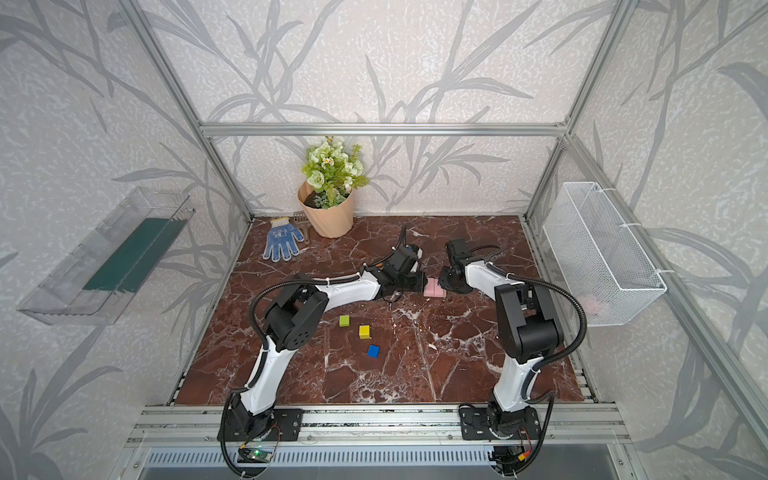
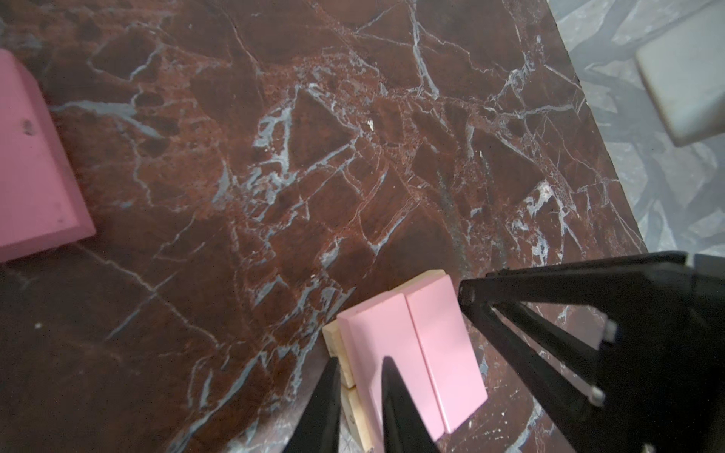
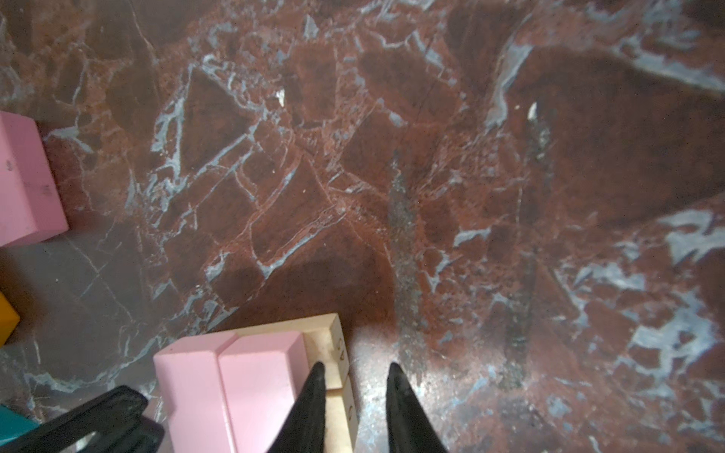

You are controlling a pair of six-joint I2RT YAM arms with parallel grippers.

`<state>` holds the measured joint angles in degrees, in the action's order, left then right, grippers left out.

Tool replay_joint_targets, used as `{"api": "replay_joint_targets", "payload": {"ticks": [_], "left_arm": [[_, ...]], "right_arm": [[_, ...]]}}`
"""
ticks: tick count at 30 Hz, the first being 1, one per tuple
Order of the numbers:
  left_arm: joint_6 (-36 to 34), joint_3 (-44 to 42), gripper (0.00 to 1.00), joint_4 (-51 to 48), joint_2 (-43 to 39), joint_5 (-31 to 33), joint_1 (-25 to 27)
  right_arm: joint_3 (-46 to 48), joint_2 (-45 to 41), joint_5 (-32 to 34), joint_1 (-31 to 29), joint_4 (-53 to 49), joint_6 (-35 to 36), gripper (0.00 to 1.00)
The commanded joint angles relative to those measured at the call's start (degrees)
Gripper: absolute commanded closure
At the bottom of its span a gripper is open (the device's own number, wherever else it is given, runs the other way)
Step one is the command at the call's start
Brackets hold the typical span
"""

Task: Build the wood block tower

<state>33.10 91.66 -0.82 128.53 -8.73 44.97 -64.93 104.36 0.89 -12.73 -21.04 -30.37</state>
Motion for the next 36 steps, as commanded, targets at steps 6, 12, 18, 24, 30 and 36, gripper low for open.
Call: {"api": "replay_joint_targets", "payload": {"ticks": [6, 12, 18, 24, 30, 36], "left_arm": [[0.6, 0.0, 0.78, 0.0, 0.4, 1.9, 0.2], [0.7, -3.1, 0.78, 1.6, -2.4, 4.1, -0.3], [0.8, -2.2, 0.78, 0.4, -1.3, 3.7, -0.6], [1.5, -2.1, 0.78, 1.8, -0.7, 2.4, -0.6], [1.3, -2.0, 0.78, 1.6, -1.0, 2.0, -0.5], [1.5, -1.1, 0.78, 1.4, 0.1, 0.9, -0.3]], "right_arm": [[-1.4, 0.8, -0.6, 0.2, -0.4, 0.1, 0.72], [-1.3, 0.9, -0.7, 0.2, -0.4, 0.2, 0.72], [-1.3, 0.8, -0.7, 0.2, -0.4, 0.1, 0.72], [-1.3, 0.8, -0.9, 0.2, -0.4, 0.1, 0.72], [-2.3, 1.9, -1.3, -0.2, -0.7, 0.3, 0.72], [-2.6, 2.2, -0.6, -0.3, -0.8, 0.2, 0.72]]}}
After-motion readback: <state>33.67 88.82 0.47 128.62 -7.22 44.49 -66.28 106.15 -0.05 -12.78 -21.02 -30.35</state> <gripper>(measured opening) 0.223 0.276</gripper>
